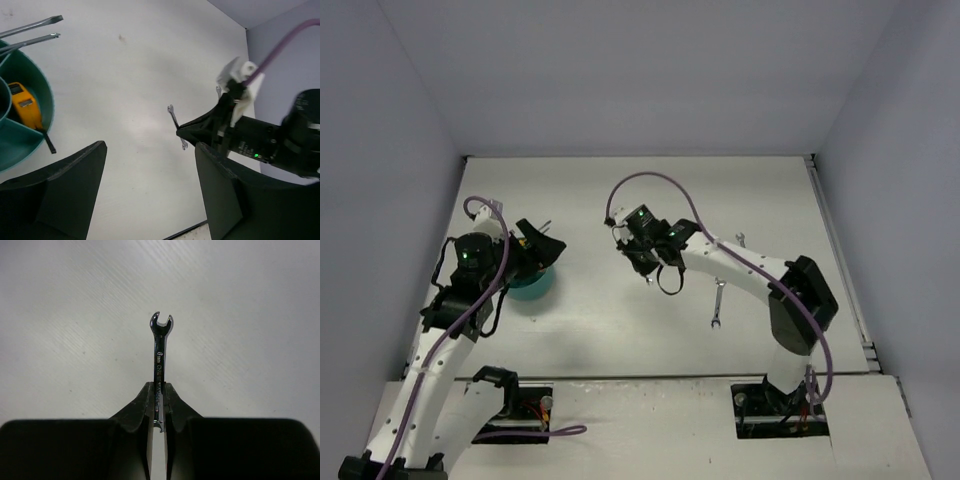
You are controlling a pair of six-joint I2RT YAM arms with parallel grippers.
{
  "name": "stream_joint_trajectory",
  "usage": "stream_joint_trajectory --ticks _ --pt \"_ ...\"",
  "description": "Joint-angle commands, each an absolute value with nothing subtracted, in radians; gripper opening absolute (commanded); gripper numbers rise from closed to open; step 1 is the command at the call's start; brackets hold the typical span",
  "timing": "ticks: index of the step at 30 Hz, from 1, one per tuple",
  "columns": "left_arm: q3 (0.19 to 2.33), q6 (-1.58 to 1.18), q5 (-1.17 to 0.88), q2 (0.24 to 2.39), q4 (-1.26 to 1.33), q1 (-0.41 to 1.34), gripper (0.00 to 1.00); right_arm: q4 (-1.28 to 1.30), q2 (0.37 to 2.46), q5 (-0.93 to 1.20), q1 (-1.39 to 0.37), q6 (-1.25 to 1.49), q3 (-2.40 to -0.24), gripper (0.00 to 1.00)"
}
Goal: Sort the tools into containers
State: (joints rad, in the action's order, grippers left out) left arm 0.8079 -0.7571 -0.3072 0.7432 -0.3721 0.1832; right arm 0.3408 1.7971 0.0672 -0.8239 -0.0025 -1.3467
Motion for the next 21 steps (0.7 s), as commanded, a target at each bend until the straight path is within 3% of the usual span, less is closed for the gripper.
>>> stream_joint_trajectory --ticks 1,11,21 --pt "0.814 -0.856 -0.319 0.766 -0.203 0.222 0.68 0.198 1.611 0.094 -0.828 -0.004 -1.298 0.00" --pt "0.841 -0.885 -0.203 0.857 -0.056 0.479 0.68 0.050 1.445 0.159 -0.841 0.000 -1.210 0.00" --pt "0.913 -0.846 -0.072 0.985 -0.019 0.600 0.64 0.009 1.392 0.219 -0.858 0.000 -1.191 0.00"
